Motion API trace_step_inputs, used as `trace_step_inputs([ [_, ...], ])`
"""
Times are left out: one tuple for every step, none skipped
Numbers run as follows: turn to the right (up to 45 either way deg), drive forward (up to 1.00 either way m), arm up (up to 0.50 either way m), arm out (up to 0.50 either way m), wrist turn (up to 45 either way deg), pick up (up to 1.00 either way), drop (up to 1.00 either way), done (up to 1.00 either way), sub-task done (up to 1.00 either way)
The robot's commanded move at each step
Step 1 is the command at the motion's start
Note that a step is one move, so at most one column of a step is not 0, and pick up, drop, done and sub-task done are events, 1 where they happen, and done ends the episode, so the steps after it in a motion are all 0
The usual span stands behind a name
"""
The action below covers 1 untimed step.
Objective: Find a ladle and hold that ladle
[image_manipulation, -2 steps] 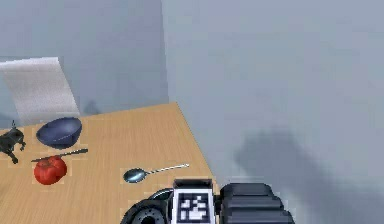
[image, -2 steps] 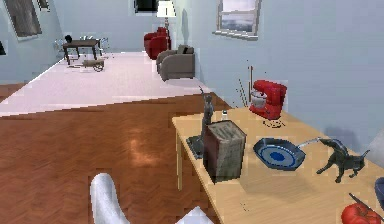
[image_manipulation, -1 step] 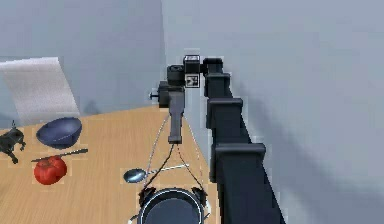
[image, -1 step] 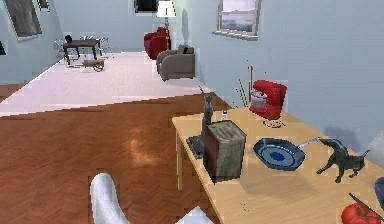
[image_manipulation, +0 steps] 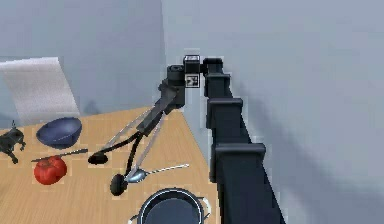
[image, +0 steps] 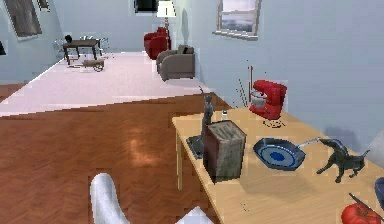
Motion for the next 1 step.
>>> trace_step_inputs([
  [0.0,0.0,0.0,0.0,45.0,0.0,0.0,0.0,0.0],
])
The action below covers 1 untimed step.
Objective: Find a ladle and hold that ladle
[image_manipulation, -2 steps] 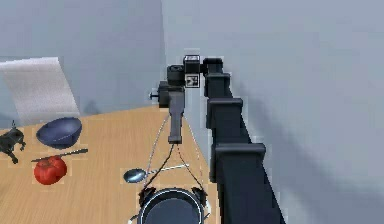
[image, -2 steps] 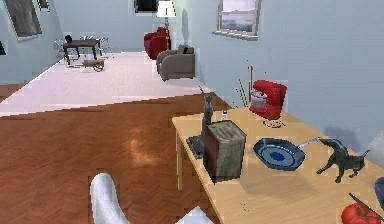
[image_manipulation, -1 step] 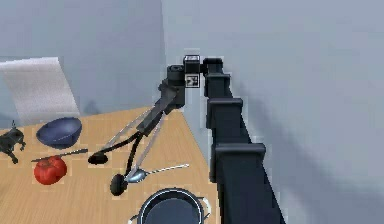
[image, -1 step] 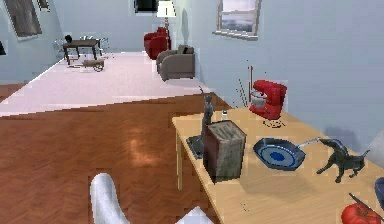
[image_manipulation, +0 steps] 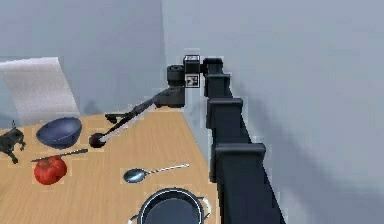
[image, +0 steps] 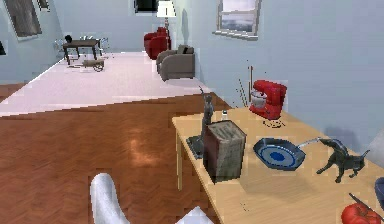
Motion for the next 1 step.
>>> trace_step_inputs([
  [0.0,0.0,0.0,0.0,27.0,0.0,0.0,0.0,0.0],
])
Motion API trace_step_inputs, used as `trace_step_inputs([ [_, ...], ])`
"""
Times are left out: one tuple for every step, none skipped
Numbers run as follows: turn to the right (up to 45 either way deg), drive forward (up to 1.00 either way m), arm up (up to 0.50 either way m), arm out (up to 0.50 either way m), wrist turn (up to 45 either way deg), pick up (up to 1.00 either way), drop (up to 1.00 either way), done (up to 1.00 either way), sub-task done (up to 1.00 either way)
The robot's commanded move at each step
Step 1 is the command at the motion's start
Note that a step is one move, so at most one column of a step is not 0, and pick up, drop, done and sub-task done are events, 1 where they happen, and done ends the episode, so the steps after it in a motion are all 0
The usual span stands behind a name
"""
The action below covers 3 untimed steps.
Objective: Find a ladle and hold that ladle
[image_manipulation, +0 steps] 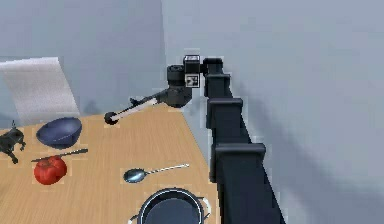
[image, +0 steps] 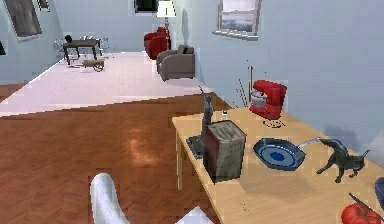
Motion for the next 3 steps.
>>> trace_step_inputs([
  [0.0,0.0,-0.3,0.0,0.0,0.0,0.0,0.0,0.0],
  [0.0,0.0,0.0,0.0,0.0,1.0,0.0,0.0,0.0],
  [0.0,0.0,0.1,0.0,0.0,0.0,0.0,0.0,0.0],
])
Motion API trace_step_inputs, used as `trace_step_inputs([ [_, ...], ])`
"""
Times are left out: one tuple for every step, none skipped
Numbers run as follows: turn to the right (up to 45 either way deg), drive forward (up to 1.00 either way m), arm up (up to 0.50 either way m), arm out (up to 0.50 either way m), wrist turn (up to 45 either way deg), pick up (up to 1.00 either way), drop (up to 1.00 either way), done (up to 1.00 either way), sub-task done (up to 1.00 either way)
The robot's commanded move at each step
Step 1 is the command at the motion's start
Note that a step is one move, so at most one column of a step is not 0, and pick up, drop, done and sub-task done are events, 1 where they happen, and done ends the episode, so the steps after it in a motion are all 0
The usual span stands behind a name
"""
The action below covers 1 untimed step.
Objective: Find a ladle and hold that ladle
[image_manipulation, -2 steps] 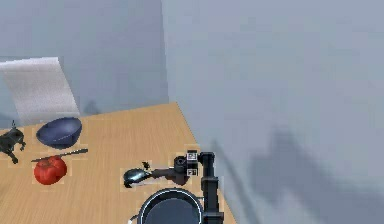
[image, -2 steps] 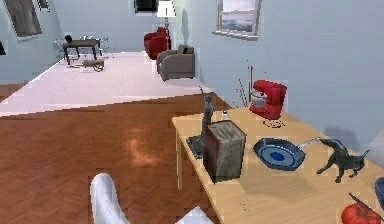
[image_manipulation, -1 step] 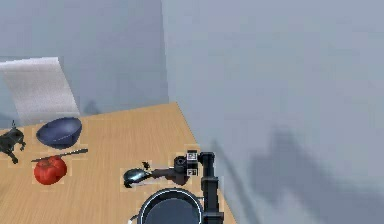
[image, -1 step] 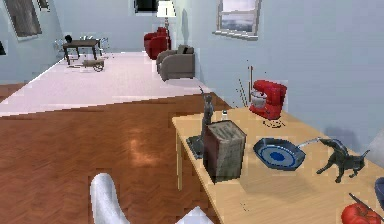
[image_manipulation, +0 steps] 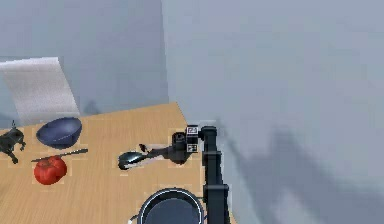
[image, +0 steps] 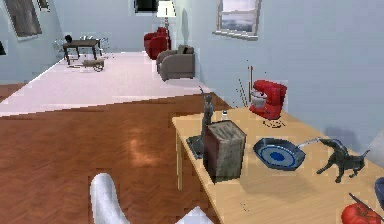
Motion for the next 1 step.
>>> trace_step_inputs([
  [0.0,0.0,0.0,0.0,0.0,0.0,0.0,1.0,0.0],
])
